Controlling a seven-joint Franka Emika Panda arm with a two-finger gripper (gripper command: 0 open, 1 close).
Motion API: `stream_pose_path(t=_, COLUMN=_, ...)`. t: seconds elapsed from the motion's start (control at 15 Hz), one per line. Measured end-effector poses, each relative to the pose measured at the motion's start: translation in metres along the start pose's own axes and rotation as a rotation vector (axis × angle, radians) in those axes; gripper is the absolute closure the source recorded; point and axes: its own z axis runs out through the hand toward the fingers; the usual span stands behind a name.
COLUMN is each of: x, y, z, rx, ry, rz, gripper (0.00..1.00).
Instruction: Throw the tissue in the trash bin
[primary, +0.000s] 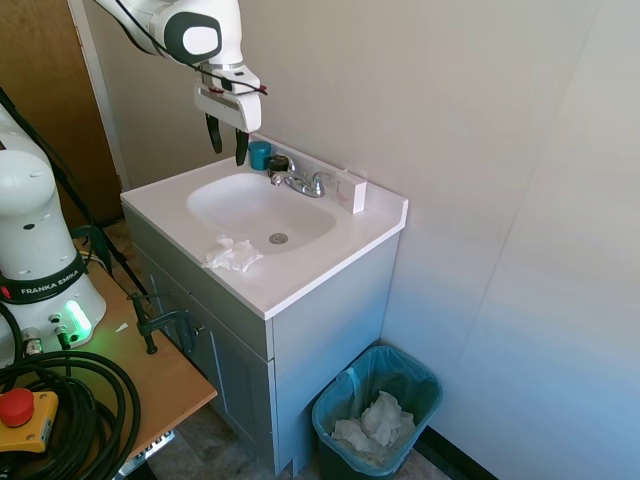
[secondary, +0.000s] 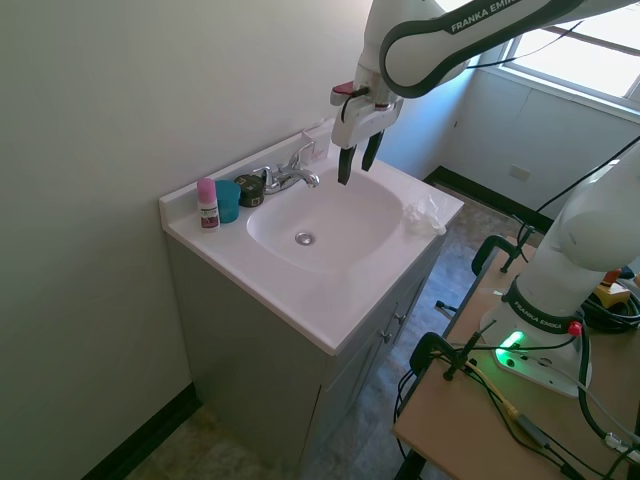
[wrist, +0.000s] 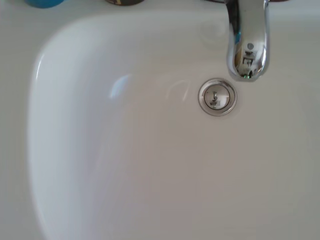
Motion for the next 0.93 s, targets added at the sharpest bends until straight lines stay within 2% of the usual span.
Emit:
stream_pose_path(t=0.33, x=0.010, y=0.014, z=0.002, rx=-0.037, ry=-0.006, rz=0.027, gripper=0.00)
stream_pose_path(t=0.67, x=0.042, y=0.089, z=0.016, rx=-0.113, ry=0.011, rz=0.137, gripper=0.00)
stream_pose_path(t=0.93, x=0.037, y=0.147, z=0.043, rx=-0.194, ry=-0.037, rz=0.185, gripper=0.00)
